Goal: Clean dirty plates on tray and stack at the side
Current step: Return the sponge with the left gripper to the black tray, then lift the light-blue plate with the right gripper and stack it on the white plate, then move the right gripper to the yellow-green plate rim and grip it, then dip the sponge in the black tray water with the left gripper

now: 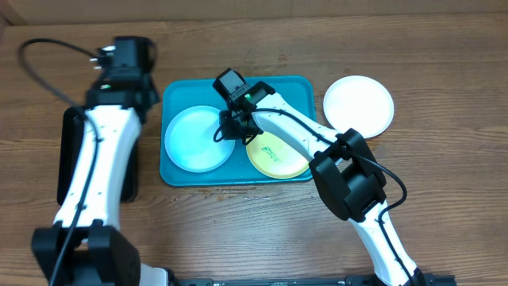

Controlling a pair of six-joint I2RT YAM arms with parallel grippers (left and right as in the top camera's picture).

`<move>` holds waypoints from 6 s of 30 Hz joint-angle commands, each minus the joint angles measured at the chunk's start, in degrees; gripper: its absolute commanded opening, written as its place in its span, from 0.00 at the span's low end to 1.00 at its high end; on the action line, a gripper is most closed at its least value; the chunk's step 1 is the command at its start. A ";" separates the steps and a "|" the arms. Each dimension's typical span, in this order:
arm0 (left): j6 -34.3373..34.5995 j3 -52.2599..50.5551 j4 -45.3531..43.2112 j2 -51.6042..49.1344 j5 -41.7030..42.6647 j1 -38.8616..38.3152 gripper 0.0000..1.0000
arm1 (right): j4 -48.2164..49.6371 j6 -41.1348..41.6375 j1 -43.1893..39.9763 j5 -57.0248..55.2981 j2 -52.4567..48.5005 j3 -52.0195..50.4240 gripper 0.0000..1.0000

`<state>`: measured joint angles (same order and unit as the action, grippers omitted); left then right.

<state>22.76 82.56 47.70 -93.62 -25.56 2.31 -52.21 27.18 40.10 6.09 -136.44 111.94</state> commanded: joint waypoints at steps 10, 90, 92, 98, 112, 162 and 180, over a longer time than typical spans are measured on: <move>3.39 -6.45 2.67 -10.88 14.73 21.09 0.04 | -0.22 -0.66 -0.46 -1.55 0.98 -0.63 0.04; 2.97 9.42 7.85 -9.60 30.42 24.24 1.00 | -44.83 -15.67 -49.99 -3.54 1.86 27.02 0.04; 2.97 9.42 7.98 -9.60 29.75 24.24 1.00 | -44.81 -15.65 -51.43 -3.34 1.86 25.86 0.04; 2.99 9.42 7.72 -9.77 29.42 24.24 1.00 | -44.85 -18.91 -51.84 -2.49 1.86 24.13 0.04; 2.99 9.42 7.98 -9.86 29.44 24.26 1.00 | -44.85 -18.69 -49.88 -0.98 1.84 24.13 0.35; 2.99 9.42 9.22 -9.86 31.41 24.24 1.00 | -15.41 -26.27 -16.31 1.49 1.81 -0.61 0.04; 3.21 3.04 7.87 -15.41 26.03 24.59 0.96 | -2.45 -4.20 -10.16 3.02 1.75 -7.54 0.04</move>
<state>25.41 86.65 55.72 -106.26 1.96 26.52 -55.55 21.10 27.88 9.63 -134.26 107.96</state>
